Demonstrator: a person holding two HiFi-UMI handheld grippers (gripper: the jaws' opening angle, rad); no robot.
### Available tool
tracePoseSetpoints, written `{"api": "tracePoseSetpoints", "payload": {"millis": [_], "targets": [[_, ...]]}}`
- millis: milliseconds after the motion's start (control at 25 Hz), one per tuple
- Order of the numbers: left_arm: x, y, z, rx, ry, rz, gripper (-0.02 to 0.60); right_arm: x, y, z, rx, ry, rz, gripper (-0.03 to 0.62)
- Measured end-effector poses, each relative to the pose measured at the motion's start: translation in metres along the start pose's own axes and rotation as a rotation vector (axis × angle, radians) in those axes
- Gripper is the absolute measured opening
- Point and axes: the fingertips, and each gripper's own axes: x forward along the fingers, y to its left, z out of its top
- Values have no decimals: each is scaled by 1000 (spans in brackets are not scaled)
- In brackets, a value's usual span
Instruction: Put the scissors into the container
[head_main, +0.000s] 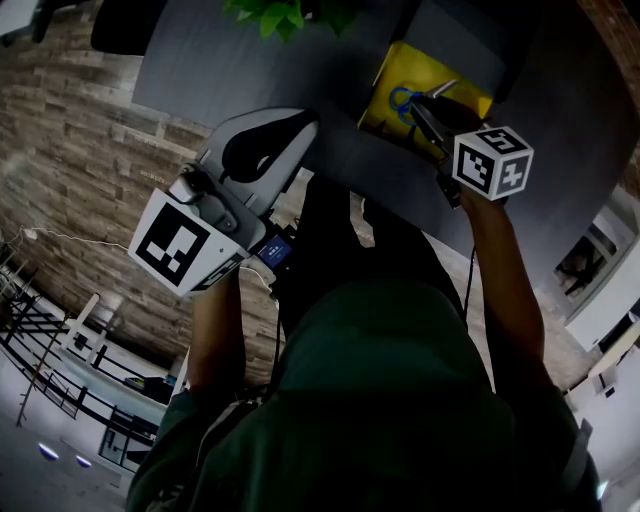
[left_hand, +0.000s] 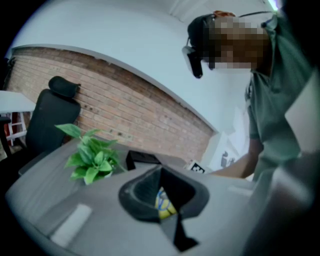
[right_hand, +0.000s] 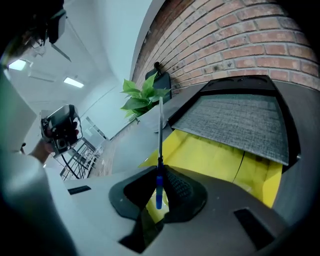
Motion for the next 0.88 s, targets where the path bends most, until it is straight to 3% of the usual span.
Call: {"api": "tracePoseSetpoints", "payload": {"millis": [480, 880], "targets": [[2, 2, 1, -4, -1, -2, 0, 5, -7, -3, 50, 32, -2, 43], [0, -2, 6, 7, -8, 5, 0, 1, -19, -11, 51, 81, -70, 77]]}}
